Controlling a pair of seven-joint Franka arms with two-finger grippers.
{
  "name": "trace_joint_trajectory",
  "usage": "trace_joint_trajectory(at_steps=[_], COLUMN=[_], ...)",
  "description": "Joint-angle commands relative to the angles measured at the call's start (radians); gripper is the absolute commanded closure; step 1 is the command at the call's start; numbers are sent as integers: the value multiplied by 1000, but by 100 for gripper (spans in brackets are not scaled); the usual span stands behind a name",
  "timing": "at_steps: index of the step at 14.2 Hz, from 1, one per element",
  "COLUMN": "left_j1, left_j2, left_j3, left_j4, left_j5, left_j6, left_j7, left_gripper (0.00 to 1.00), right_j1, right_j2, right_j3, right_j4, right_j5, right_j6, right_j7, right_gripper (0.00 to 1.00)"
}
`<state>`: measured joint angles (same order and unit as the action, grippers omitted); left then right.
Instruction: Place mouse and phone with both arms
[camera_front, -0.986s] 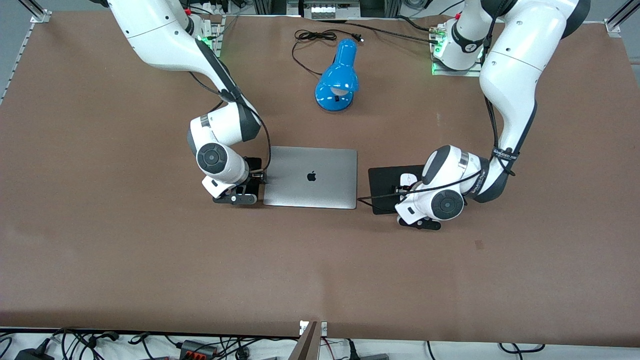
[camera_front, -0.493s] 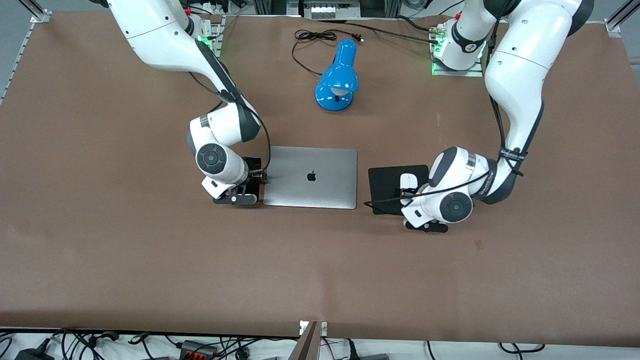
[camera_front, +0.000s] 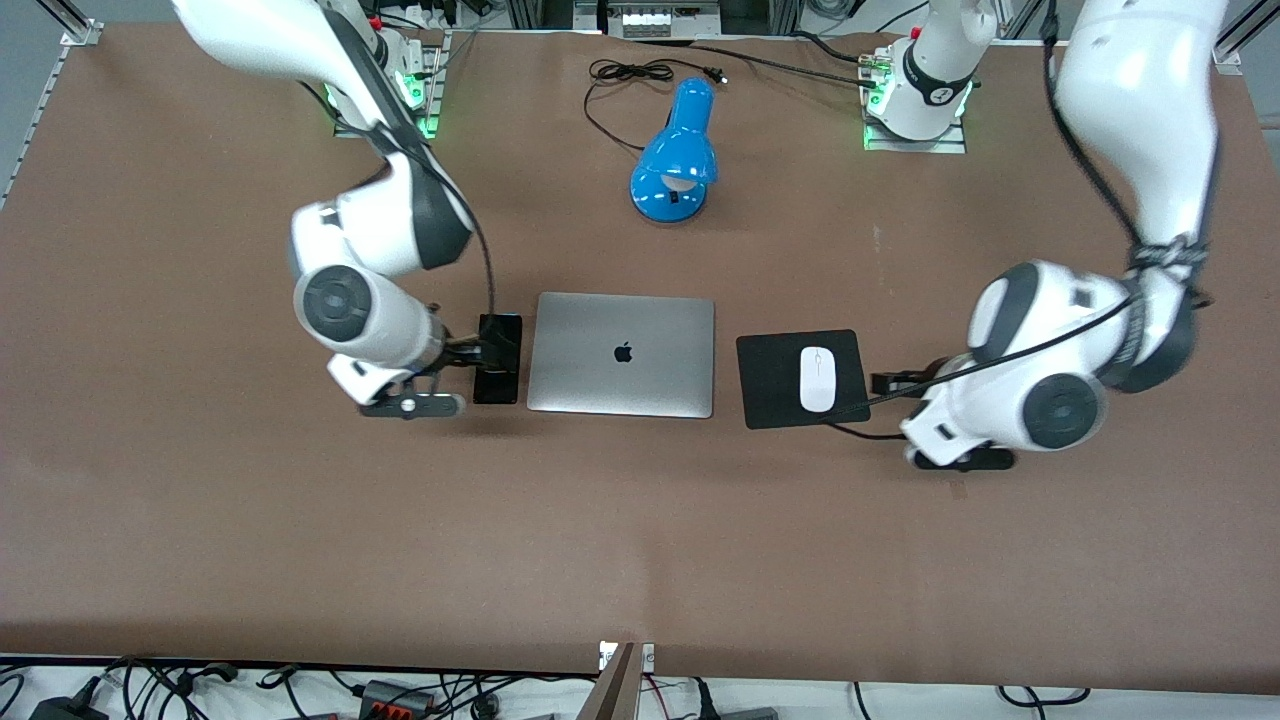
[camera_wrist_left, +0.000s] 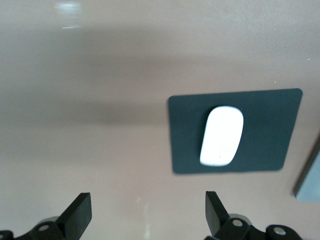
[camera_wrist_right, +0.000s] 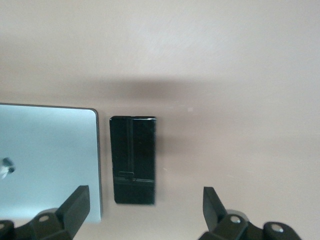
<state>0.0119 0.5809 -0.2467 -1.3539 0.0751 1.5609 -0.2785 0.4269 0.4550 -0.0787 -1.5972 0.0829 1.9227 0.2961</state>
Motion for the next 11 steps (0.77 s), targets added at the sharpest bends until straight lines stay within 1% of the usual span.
trace_joint_trajectory(at_steps=[1,2,3,4,5,7,8,9,10,11], left_j1=[6,5,8,13,10,-3,-7,-26,-45,-38], left_j2=[-172,-229,-263,-277,-273,-253,-247,-254,-277,-295], left_j3=[0,0,4,10,17,21,11,4,4,-5], left_j4=[-14,-14,-13,-13,-10,91,99,87,75,64], left_j5=[9,6,-3,0,11,93,130,155,161,131], left_j6=[-145,-188,-217,-225,-214,-217,-217,-228,-238,-233], left_j7=[-4,-5,-5,-7,-10,-74,-82,-90,-106,-96], left_gripper=[0,0,0,0,0,0,0,0,0,0], right_j1=[-20,-22,-23,-25,-25,-27,-46,-89,-132,-193], right_j2=[-7,-7,-7,-7,-7,-12,-24,-53,-62,-76], right_j3=[-56,-91,-124,-148,-173,-228,-240,-231,-207,-157], right_j4=[159,208,253,288,322,376,402,402,402,402], right_j5=[0,1,4,6,5,8,11,17,17,15], right_j6=[-158,-200,-244,-281,-316,-379,-392,-392,-387,-389], right_j7=[-98,-113,-123,-138,-158,-179,-199,-213,-228,-253], right_gripper=[0,0,0,0,0,0,0,0,0,0])
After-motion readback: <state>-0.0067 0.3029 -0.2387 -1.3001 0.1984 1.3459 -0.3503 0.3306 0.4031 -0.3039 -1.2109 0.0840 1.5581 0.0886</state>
